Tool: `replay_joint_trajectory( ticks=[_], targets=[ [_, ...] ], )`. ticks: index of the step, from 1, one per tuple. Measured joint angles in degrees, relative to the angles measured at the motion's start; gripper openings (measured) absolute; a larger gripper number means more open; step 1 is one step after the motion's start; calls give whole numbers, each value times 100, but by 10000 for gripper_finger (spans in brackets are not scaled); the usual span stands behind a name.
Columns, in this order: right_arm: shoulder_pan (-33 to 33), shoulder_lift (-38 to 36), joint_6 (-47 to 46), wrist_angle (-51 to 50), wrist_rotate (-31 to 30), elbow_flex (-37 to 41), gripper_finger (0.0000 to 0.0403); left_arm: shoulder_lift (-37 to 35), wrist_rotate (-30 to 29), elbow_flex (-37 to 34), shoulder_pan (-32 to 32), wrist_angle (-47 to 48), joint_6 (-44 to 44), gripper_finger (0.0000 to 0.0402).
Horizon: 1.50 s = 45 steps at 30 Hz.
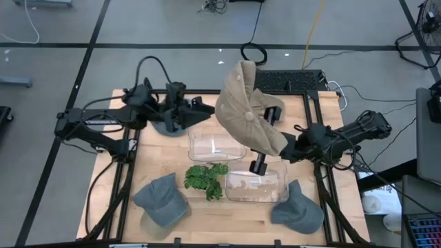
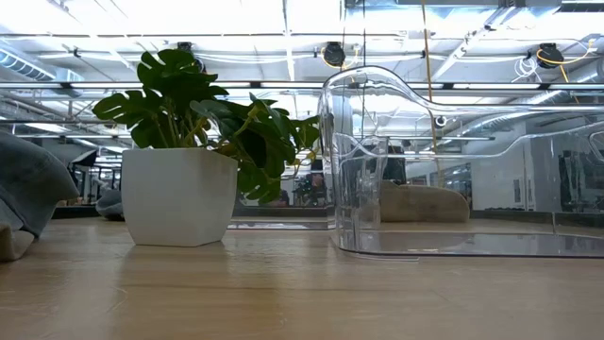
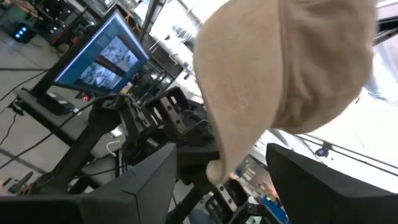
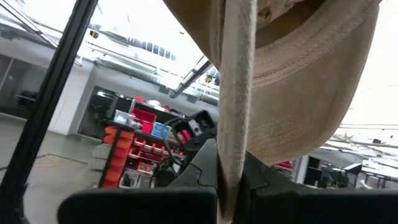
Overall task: Pick & Place hat
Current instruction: Put the top left brown cap into the bottom transparent bin
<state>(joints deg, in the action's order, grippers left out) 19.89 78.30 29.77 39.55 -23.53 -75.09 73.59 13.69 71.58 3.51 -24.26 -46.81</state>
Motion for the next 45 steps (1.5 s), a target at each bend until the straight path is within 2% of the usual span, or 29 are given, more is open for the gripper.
replay_joint_trajectory(
  ticks=[6,15,19,28,30,32,37,41,45],
  targets=[
    [-3,-2,-20,-293,-20,-2,0,363,31,304,-76,-10,-30,257],
    [-12,2,-39,-292,-37,-7,0,695,577,677,-140,-14,-135,247],
    [-7,0,-39,-313,-41,-7,0,699,586,677,-142,-12,-137,198],
    [-10,-2,-144,-269,-58,-7,0,692,810,678,-146,-112,58,29],
    [-10,-2,-148,-284,-63,-7,1,692,820,679,-144,-182,143,13],
    [-10,-4,-139,-341,-48,-7,6,694,820,679,-144,-273,176,15],
    [-7,-9,-504,-461,-67,-7,51,694,841,677,-126,-304,132,8],
    [12,-5,-735,-748,-72,2,114,648,890,674,-95,-298,135,8],
    [116,-115,-1059,-1215,-98,4,179,458,1248,672,51,75,285,8]
  ],
)
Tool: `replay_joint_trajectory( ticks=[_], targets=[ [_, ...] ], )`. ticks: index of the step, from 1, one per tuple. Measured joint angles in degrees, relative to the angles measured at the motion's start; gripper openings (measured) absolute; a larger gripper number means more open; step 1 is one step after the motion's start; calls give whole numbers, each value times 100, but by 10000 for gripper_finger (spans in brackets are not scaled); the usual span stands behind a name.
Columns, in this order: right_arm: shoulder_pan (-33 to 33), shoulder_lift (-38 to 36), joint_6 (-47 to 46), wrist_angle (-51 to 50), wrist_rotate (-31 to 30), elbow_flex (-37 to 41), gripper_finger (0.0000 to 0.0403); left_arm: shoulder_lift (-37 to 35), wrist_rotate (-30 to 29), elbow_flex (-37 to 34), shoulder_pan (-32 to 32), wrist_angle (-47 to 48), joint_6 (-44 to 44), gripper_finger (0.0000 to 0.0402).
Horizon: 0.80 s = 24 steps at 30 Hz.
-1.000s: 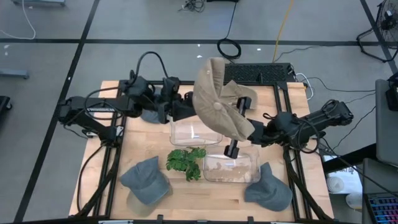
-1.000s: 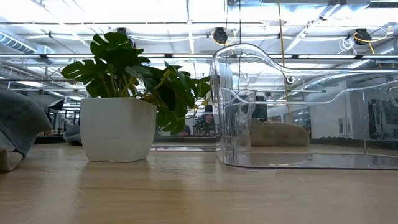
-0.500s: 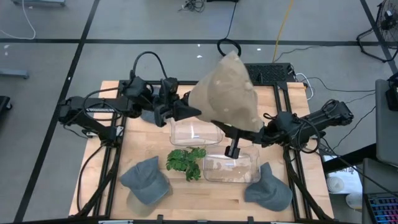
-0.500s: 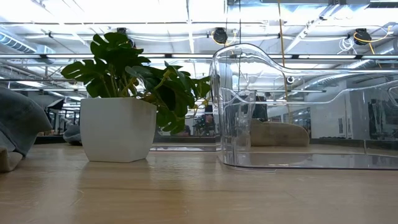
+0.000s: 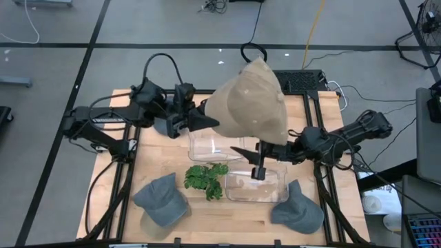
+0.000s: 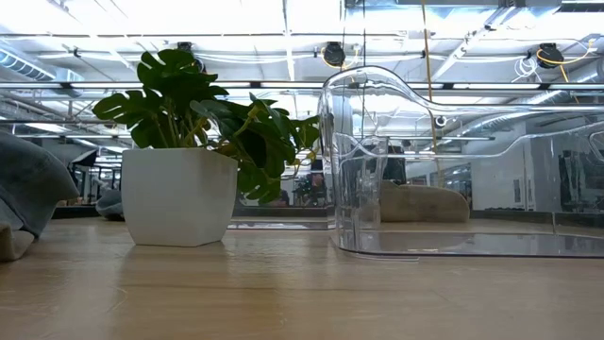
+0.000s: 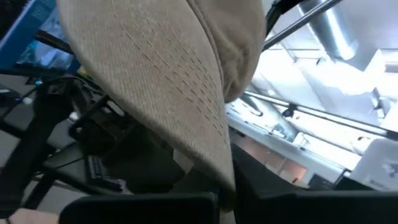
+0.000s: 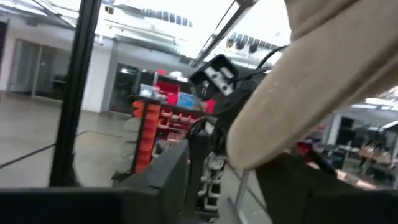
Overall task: Pick & Place hat
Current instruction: Put the top left brown cap into the bottom transparent bin
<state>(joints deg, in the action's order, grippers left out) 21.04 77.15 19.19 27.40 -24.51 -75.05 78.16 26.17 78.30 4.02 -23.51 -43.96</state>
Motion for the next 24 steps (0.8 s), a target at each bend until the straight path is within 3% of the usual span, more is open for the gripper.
replay_joint_trajectory(
  ticks=[7,24],
  targets=[
    [327,-234,-343,-162,-1286,0,249,-511,214,0,226,999,701,8],
    [839,-1099,-1705,-1449,-1469,0,265,-1460,-74,2,384,3796,1883,8]
  ],
)
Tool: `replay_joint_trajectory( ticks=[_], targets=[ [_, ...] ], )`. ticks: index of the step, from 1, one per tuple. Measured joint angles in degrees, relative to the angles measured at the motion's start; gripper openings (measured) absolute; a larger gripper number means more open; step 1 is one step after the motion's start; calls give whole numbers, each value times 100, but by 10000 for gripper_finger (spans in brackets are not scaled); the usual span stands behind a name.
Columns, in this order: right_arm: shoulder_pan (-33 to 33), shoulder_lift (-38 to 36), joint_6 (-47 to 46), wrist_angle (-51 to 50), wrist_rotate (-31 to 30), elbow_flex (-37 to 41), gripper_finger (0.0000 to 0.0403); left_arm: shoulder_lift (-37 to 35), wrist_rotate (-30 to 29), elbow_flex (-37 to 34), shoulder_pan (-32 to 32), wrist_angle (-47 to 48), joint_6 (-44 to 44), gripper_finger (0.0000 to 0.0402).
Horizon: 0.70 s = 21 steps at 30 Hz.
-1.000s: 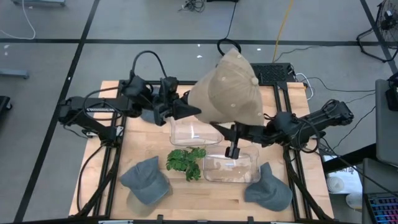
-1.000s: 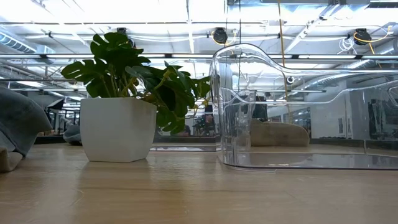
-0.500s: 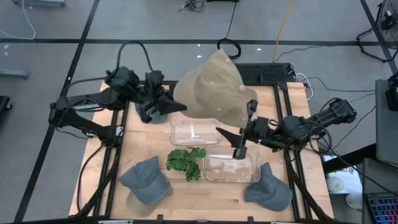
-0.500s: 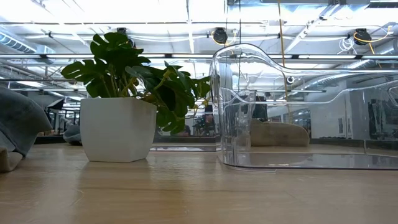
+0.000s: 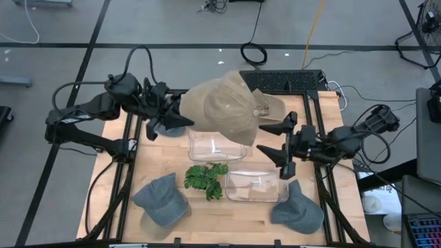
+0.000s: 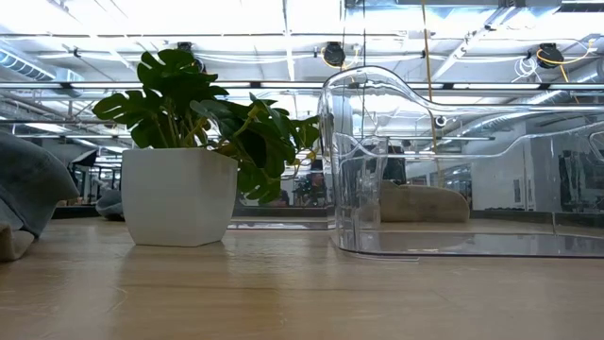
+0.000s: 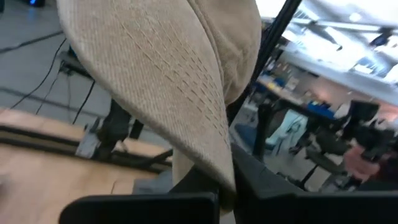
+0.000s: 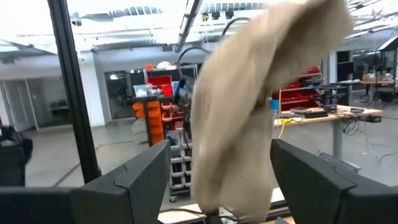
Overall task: Pick & Place hat
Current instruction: Put the top left brown cap into the bottom transparent bin
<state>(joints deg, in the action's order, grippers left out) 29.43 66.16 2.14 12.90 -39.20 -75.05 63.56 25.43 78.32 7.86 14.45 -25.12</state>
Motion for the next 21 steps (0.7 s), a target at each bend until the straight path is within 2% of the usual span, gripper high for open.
replay_joint_trajectory(
  ticks=[9,15,21],
  targets=[
    [-4,-387,-380,-469,-212,0,265,-97,-12,-1,-10,737,304,8],
    [-28,-504,-702,-752,-319,-2,265,-102,-11,-2,-26,812,300,8],
    [-322,-371,-969,-767,-273,-2,265,18,-212,-2,-64,807,194,8]
  ],
)
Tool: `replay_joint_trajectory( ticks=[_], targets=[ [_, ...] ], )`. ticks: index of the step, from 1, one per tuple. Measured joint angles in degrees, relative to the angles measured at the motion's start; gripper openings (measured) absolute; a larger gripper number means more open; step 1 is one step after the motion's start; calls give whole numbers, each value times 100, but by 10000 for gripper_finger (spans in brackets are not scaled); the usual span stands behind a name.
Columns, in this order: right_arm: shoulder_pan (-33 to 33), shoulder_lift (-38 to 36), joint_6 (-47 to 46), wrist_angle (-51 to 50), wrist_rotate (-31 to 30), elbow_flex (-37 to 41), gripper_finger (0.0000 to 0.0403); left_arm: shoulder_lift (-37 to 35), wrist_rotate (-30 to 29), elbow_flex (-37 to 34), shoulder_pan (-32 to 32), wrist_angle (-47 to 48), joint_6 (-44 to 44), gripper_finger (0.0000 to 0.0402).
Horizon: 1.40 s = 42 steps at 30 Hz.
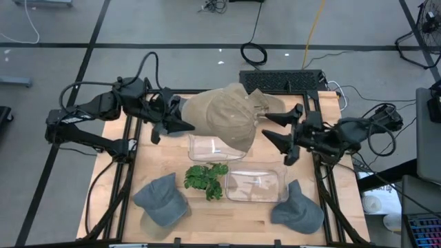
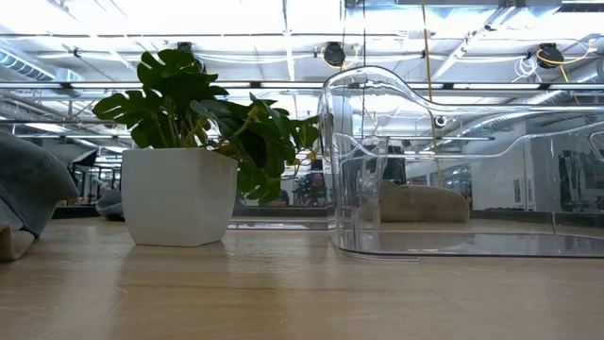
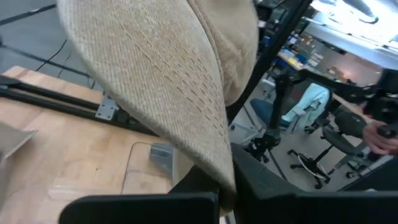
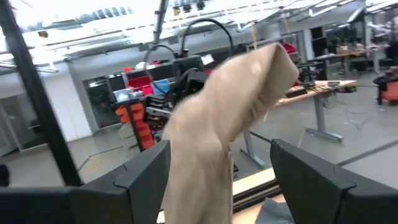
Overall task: Pick & Place hat
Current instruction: Put the top left brown cap into the bottom transparent bin
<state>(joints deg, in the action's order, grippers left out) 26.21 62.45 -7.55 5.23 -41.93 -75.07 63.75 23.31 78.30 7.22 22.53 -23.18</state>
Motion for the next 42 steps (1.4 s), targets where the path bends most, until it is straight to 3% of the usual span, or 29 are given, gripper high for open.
replay_joint_trajectory(
  ticks=[16,21,29,39,42],
  targets=[
    [-367,207,-533,44,775,-2,257,397,-349,2,-454,-520,6,8],
    [-366,217,-551,52,772,-2,201,415,-516,0,-478,-513,-7,8],
    [-364,199,-497,51,1196,-2,23,415,-548,0,-480,-481,-24,8],
    [-362,179,-183,-2,1520,-2,6,409,-543,0,-471,-469,-5,8],
    [-354,134,-183,-1,1514,-2,6,309,-544,0,-438,-463,-2,31]
  ],
)
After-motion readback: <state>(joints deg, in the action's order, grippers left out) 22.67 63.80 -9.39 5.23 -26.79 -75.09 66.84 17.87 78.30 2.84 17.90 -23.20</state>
